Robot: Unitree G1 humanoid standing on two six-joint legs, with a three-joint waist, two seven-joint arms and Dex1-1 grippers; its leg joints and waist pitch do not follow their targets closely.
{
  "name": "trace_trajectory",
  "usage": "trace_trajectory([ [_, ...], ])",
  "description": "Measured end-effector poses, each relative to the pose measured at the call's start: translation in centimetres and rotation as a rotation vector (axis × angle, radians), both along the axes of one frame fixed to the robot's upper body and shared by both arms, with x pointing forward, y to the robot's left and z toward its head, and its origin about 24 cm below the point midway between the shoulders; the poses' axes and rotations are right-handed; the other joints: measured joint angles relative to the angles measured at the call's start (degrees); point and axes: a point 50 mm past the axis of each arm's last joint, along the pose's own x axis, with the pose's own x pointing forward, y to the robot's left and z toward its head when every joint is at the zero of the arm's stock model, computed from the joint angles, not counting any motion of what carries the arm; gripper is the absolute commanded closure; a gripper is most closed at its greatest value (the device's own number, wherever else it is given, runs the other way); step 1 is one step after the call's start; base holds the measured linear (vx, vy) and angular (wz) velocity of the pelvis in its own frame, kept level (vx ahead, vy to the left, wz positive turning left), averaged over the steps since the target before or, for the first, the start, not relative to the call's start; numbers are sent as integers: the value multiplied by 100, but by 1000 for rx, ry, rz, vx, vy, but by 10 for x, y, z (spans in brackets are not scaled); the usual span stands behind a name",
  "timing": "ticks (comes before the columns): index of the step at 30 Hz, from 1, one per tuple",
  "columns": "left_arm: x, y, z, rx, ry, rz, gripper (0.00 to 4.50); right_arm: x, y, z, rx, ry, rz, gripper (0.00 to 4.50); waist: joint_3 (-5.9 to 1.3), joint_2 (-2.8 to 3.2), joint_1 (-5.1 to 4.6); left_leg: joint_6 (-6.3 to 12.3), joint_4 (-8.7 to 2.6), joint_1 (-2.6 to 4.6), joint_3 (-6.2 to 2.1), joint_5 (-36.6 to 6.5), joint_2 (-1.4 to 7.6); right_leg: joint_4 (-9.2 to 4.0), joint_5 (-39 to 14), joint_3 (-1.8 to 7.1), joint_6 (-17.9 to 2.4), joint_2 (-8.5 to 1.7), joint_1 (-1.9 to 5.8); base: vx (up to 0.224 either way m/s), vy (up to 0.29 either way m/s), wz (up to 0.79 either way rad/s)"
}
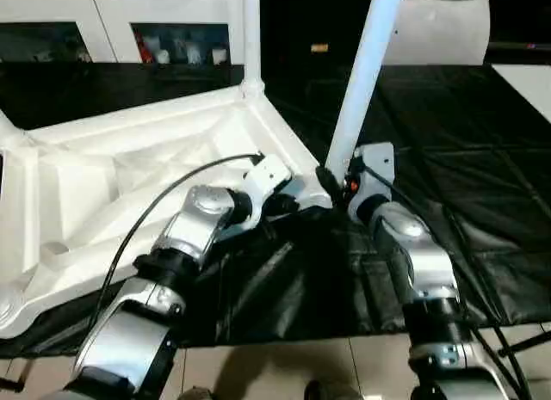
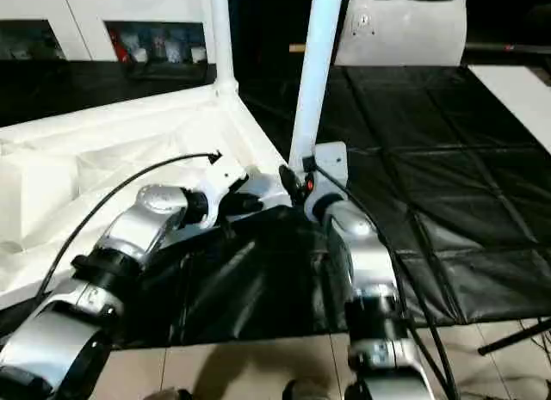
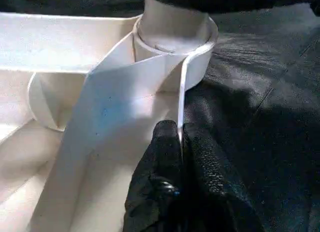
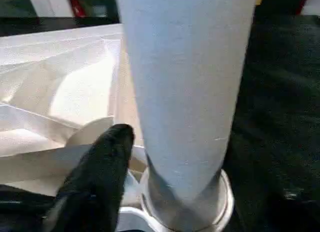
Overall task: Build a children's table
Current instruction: Rotate leg to tighten
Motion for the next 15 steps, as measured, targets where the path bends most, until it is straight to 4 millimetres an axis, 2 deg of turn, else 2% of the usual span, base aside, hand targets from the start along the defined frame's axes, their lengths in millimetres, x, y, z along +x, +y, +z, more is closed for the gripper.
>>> trace_trajectory([
  [1,-1,1,0,1,-8,-15,450,-2,-1,0,-9,-6,20,109,1,8,2,-2,-1,-1,0,-1,0,0,0,-1,0,1,-1,0,0,0],
  [4,-3,6,1,20,-29,-69,450,-10,-11,0,-30,-20,103,93,8,32,28,-1,-1,7,-1,-1,2,2,-1,-4,0,4,-1,0,0,0],
  [7,-4,8,1,33,-46,-98,450,-16,-17,2,-25,-28,143,55,13,41,28,-1,4,5,-1,1,4,10,1,-4,-2,5,0,0,0,0],
  [10,-4,10,0,48,-61,-119,450,-27,-34,7,-61,-51,210,43,11,48,55,-1,15,17,-2,0,2,10,1,-1,-2,2,5,0,0,0],
  [12,-4,11,0,54,-71,-127,450,-34,-46,9,-80,-47,254,12,8,53,54,1,28,18,-2,-1,3,11,4,0,-3,1,7,0,0,0],
  [15,-3,12,-1,59,-78,-142,450,-44,-66,8,-99,-20,274,4,7,55,53,3,38,5,-2,-1,3,17,7,-1,-3,2,10,0,0,0],
])
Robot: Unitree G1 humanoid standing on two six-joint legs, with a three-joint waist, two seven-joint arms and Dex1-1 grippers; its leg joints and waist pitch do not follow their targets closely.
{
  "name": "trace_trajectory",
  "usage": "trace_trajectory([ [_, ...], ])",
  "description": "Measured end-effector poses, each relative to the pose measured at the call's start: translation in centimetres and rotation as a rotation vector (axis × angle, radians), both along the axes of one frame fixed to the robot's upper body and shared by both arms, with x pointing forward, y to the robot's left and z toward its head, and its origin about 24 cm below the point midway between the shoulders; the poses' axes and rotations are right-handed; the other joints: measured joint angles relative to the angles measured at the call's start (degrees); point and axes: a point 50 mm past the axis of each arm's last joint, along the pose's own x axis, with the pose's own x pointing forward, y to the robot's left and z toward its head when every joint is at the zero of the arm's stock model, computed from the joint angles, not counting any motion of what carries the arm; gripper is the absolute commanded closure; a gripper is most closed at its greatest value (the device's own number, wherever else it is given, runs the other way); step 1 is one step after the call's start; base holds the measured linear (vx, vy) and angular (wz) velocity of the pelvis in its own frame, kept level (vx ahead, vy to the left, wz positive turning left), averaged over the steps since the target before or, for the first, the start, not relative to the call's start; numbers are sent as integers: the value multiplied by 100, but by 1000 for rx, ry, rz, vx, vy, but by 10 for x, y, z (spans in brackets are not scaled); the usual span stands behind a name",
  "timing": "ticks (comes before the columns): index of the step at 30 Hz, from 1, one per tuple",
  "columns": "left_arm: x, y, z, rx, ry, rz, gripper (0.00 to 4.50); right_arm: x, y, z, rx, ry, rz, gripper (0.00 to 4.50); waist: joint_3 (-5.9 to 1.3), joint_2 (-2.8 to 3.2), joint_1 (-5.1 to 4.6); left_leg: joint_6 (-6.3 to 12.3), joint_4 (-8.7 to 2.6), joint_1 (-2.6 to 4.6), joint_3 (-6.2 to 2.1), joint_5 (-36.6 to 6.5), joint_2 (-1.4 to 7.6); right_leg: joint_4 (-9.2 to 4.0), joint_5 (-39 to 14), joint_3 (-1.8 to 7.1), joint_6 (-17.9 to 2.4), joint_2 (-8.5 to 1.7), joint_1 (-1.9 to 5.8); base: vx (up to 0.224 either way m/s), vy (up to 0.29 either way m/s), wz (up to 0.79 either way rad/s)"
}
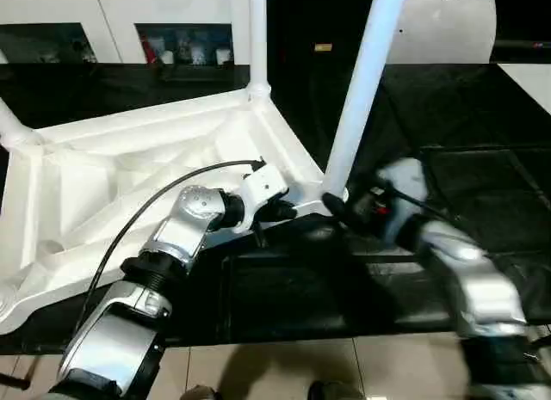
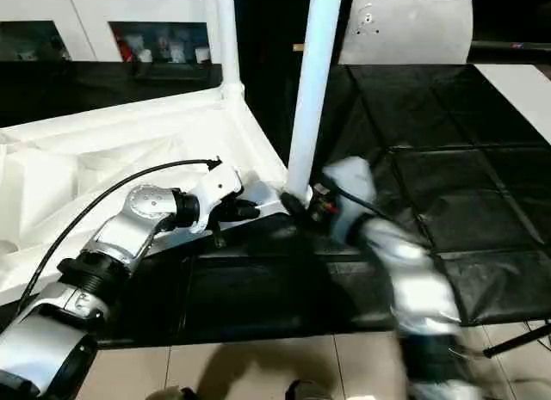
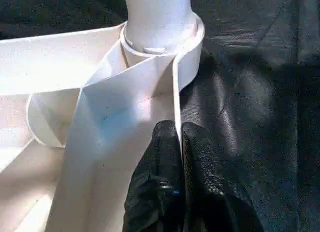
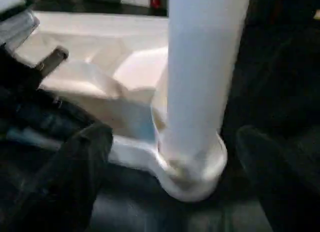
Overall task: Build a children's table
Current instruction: Rotate leg to tighten
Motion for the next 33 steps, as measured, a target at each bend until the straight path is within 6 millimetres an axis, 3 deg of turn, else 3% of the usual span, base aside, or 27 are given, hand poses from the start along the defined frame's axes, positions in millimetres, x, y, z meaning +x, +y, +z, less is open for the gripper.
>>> trace_trajectory([
  [4,0,2,-1,2,-2,-7,450,-12,-20,0,-6,27,16,4,-2,2,-2,0,11,-2,0,1,3,18,1,0,0,1,2,0,0,0],
  [7,1,3,-2,-4,3,6,450,-16,-19,6,26,10,38,4,-5,9,-8,1,25,1,0,1,3,36,1,1,0,0,-1,0,0,0],
  [8,1,2,-3,-10,6,8,450,-18,-15,9,49,3,58,4,-6,9,-7,1,29,1,-1,1,3,43,1,3,0,0,-3,0,0,0],
  [9,1,2,-3,-16,12,10,406,-19,-12,11,72,-2,76,0,-6,10,-7,1,34,1,-1,1,3,49,1,4,0,0,-4,0,0,0],
  [13,3,0,9,-187,21,60,382,-23,10,23,209,-14,162,0,-1,-3,22,1,58,-10,-8,2,6,69,0,-1,0,-1,-9,0,0,0],
  [19,0,12,27,-300,6,105,318,-11,42,43,311,-75,218,0,-2,-1,5,-3,87,-5,-9,2,6,82,15,3,-21,-6,-4,0,0,0],
  [25,-24,35,18,-318,76,171,275,7,60,47,337,-85,142,0,-3,2,40,-33,92,-1,-17,-13,6,80,18,1,-22,-5,-11,0,0,0],
  [27,-44,47,13,-314,91,203,262,17,66,47,341,-81,82,0,-2,4,-29,-33,91,-11,-13,-15,5,77,17,5,-22,-5,-17,0,0,0],
  [33,-91,47,3,-327,152,265,214,42,70,50,306,-95,-76,0,7,17,9,-37,90,-11,-17,-15,6,78,16,2,-19,-5,-17,0,0,0],
])
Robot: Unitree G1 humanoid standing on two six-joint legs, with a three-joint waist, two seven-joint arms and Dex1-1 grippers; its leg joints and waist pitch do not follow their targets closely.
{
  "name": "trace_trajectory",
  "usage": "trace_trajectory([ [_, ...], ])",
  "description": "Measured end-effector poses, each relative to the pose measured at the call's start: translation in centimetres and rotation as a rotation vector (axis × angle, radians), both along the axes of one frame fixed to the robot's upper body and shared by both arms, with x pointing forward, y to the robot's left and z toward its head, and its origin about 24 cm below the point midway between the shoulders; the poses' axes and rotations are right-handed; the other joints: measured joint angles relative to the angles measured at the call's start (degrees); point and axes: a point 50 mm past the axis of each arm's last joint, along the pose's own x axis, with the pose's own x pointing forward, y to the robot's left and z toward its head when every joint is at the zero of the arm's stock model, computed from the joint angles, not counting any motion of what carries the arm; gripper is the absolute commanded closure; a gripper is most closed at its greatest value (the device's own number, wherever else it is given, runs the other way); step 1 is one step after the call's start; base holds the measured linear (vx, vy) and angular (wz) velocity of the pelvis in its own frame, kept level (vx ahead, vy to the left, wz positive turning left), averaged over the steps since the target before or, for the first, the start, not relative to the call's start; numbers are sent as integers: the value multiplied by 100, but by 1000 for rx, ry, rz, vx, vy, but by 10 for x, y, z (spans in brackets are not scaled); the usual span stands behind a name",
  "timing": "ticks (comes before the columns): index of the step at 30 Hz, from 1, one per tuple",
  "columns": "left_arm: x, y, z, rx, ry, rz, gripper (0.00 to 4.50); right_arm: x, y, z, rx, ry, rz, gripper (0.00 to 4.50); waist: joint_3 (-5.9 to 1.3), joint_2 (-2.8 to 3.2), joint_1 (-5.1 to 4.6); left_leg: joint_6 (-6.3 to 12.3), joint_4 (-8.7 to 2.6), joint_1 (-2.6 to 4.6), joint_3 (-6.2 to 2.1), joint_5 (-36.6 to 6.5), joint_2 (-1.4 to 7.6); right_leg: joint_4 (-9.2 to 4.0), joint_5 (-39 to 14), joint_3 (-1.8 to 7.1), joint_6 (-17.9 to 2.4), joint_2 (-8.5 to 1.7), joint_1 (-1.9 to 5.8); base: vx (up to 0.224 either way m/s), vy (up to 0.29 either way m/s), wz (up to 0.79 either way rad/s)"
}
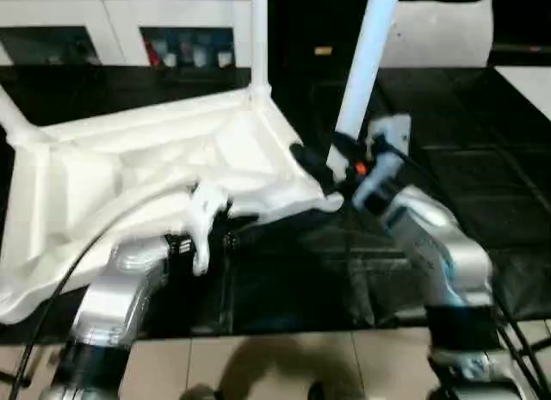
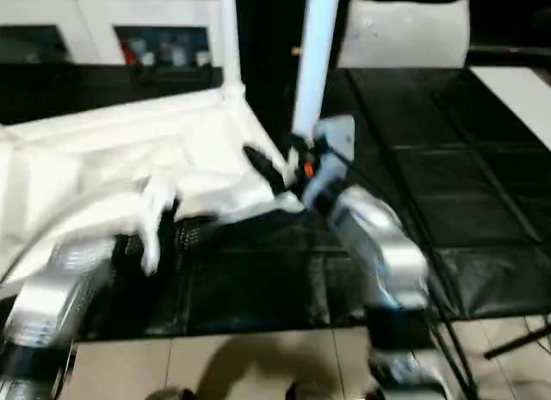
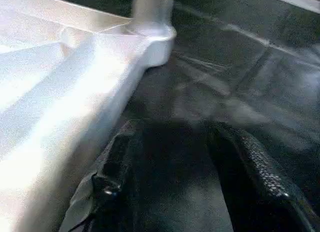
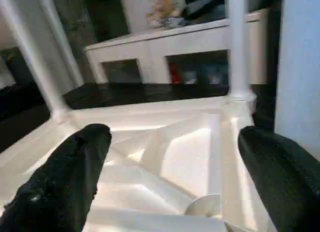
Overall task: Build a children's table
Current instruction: Rotate leg to tighten
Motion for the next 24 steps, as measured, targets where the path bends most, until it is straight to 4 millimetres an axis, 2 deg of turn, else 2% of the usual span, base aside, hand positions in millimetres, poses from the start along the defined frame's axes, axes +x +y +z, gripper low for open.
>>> trace_trajectory([
  [5,-16,0,-3,6,16,58,169,17,-14,0,-24,14,-160,0,0,-1,95,0,14,2,-5,0,-5,-1,-19,2,39,0,8,0,0,0],
  [7,-22,2,-6,32,24,86,148,25,-19,0,-41,15,-214,0,0,-2,87,0,16,2,-4,0,-6,-2,-18,6,40,-1,8,0,0,0],
  [11,-32,18,-18,138,68,172,116,40,-51,2,-54,21,-377,0,2,-7,163,1,17,-13,-9,0,-8,-2,-16,-1,41,-3,4,0,0,0],
  [12,-32,20,-19,161,70,180,109,41,-59,1,-62,18,-407,0,2,-9,166,1,18,-18,-10,-1,-8,-2,-12,-1,35,-3,2,0,0,0],
  [17,-30,24,-18,228,63,194,66,45,-64,2,-67,4,-418,0,0,-11,76,1,16,-49,-10,0,-1,11,-8,-4,36,7,-24,0,0,0],
  [24,-19,38,-18,337,24,296,38,47,-79,-1,-106,-4,-456,0,0,-12,119,5,65,-69,-14,-1,-5,6,15,0,35,-4,-34,0,0,0],
])
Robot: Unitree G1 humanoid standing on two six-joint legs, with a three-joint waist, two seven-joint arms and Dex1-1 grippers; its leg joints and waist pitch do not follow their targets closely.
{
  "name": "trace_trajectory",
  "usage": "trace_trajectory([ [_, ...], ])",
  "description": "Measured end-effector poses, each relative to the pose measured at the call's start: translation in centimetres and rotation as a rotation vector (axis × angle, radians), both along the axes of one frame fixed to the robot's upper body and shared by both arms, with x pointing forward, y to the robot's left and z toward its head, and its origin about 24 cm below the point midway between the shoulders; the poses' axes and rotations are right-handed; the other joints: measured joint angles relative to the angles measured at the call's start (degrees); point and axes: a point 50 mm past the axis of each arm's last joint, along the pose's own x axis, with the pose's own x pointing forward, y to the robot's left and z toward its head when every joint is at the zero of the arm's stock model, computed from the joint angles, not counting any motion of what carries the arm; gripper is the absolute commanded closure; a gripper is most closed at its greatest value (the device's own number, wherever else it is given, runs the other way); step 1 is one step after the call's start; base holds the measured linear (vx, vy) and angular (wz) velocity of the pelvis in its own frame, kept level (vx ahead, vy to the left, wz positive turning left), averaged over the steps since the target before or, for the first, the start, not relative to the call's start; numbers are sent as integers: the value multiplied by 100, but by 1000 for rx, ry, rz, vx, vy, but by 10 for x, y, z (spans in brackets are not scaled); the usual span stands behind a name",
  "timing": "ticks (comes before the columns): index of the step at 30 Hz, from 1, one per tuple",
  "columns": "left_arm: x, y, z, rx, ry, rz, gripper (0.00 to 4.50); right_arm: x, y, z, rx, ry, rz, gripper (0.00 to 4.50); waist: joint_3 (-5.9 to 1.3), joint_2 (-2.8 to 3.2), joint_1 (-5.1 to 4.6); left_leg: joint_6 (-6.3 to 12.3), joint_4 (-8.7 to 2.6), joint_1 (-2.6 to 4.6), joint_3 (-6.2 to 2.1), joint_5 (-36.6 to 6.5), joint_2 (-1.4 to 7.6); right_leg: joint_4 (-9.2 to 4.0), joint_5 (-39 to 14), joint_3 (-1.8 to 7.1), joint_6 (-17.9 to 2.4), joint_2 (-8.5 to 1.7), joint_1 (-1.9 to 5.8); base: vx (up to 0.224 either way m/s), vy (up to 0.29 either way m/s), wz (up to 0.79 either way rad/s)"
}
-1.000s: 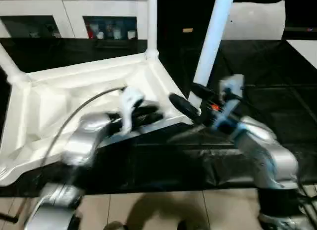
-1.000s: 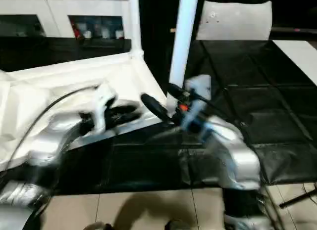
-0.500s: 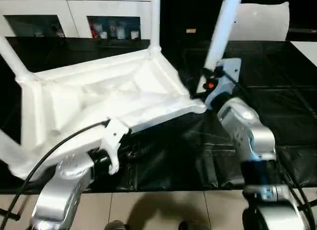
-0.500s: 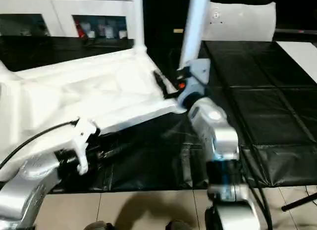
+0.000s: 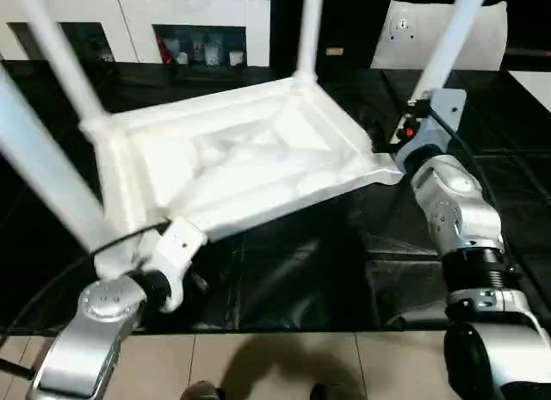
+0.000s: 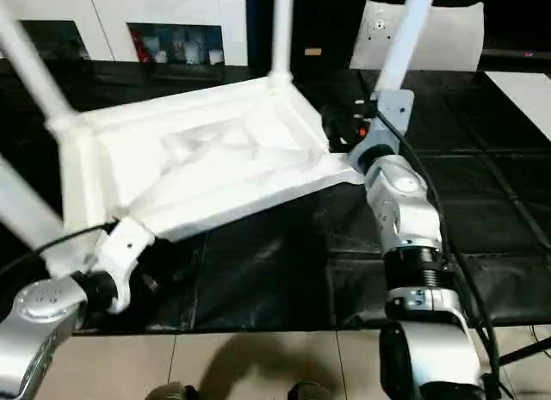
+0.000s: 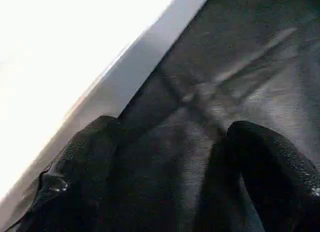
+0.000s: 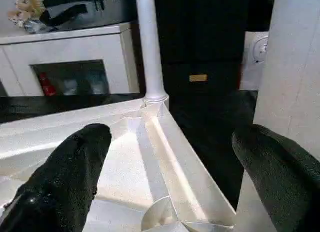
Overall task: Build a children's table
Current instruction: Rotate leg to tighten
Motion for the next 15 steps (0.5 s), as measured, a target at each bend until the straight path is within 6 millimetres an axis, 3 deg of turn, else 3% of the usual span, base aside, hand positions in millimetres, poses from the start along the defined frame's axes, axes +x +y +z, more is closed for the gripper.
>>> trace_trajectory([
  [7,-10,-8,3,-104,-41,6,38,-2,-6,2,-16,-16,41,0,0,0,-45,3,3,-22,3,-2,3,1,3,0,-1,2,-29,0,0,0],
  [10,-15,-14,3,-165,-48,26,10,-6,-3,3,-23,-29,88,0,2,-3,-104,4,2,-50,3,-1,10,7,6,-2,-2,10,-55,0,0,0],
  [15,-34,1,0,-283,-139,356,3,-60,33,-32,-11,77,499,0,21,-33,-182,11,-13,-81,3,-7,24,-14,-2,-6,14,21,-67,0,0,0],
])
